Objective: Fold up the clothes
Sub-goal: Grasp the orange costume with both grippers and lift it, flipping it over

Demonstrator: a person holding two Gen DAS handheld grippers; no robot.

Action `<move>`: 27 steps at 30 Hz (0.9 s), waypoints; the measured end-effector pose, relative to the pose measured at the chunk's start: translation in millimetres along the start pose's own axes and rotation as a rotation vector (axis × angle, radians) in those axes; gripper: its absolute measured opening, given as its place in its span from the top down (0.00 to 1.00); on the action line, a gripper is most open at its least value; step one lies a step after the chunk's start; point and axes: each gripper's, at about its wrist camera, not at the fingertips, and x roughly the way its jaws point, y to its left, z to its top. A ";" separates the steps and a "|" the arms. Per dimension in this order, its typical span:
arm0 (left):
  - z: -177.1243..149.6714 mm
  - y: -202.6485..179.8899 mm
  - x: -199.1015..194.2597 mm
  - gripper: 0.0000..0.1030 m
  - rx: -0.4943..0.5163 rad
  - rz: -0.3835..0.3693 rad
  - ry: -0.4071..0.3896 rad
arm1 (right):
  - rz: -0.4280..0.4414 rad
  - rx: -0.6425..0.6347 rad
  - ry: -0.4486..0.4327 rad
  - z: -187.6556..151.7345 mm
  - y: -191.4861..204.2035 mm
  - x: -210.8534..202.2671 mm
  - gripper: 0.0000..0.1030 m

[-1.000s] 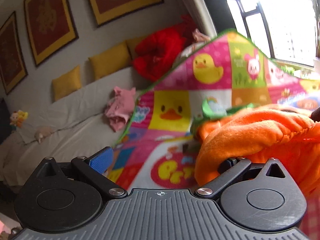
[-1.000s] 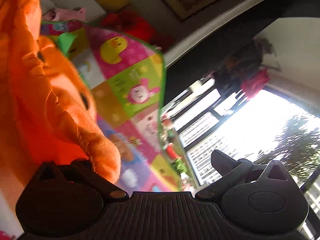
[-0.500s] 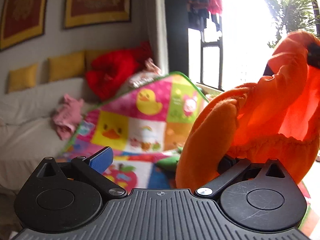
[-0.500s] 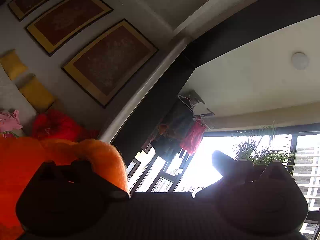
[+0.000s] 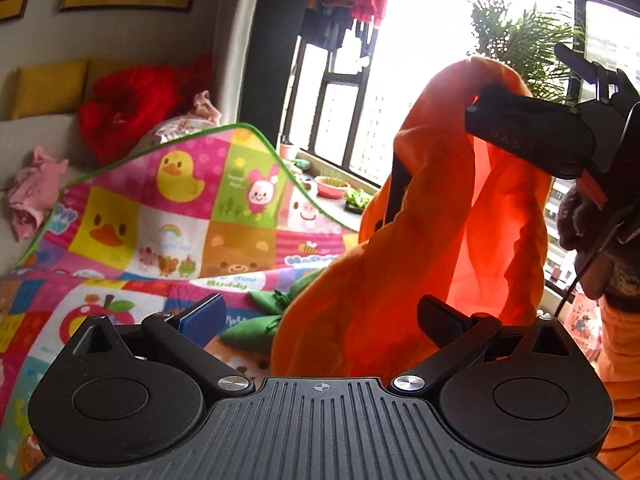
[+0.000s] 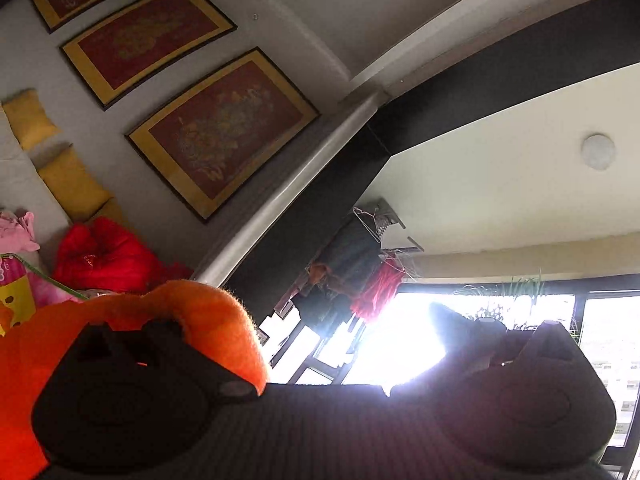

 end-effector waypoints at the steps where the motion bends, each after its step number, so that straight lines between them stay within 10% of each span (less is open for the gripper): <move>1: -1.0 -2.5 7.5 0.00 0.012 0.041 0.013 | 0.001 0.006 -0.008 1.6 -1.0 -0.7 0.00; 8: -13.1 48.2 56.0 0.00 -0.005 0.309 0.100 | -0.036 -0.016 -0.023 1.8 -14.5 3.9 0.00; 16: 39.5 166.2 99.8 0.00 -0.196 0.537 -0.002 | 0.202 -0.076 0.298 -73.3 76.6 108.7 0.00; 19: 88.2 175.1 104.2 0.00 -0.146 0.621 -0.105 | 0.068 -0.169 0.244 -72.0 111.1 151.0 0.00; 23: 143.7 142.3 46.3 0.00 -0.013 0.593 -0.409 | -0.227 0.077 -0.003 -15.9 62.5 158.8 0.00; 27: 132.2 126.0 9.6 0.00 0.023 0.559 -0.460 | -0.175 0.171 -0.053 -6.4 39.4 127.9 0.00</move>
